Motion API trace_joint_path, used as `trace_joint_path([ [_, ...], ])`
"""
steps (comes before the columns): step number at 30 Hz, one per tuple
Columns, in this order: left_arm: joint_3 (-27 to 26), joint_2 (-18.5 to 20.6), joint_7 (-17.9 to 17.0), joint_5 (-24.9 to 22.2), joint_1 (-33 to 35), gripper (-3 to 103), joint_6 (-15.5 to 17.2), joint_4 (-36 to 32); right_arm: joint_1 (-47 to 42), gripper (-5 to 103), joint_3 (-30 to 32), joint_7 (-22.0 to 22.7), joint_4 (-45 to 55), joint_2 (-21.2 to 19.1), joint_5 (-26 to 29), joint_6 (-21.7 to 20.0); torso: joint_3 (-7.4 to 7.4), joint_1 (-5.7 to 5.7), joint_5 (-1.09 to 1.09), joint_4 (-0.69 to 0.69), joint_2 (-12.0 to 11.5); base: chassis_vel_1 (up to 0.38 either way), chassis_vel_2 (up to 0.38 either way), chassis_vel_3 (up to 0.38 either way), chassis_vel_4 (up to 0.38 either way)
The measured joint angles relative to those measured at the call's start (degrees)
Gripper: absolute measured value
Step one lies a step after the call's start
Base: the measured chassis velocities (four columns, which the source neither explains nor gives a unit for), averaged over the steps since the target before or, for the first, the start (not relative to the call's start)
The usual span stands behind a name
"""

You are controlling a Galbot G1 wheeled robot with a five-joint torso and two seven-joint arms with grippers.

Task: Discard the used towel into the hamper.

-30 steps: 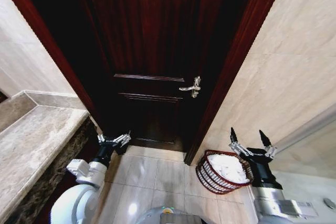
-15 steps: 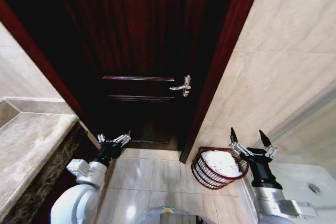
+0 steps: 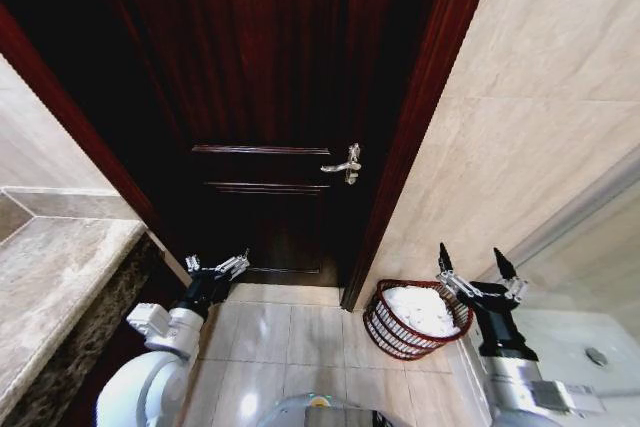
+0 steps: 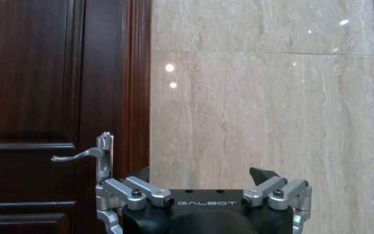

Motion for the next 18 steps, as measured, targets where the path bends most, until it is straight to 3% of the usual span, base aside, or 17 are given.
trace_joint_path([
  [18, 0.00, 0.00, 0.00, 0.00, 0.00, 100, 0.00, 0.00, 0.00, 100, 0.00, 0.00, -0.01, 0.00, 0.00, 0.00, -0.01, -0.03, 0.00, 0.01, 0.01, 0.171, -0.172, -0.163, 0.171],
])
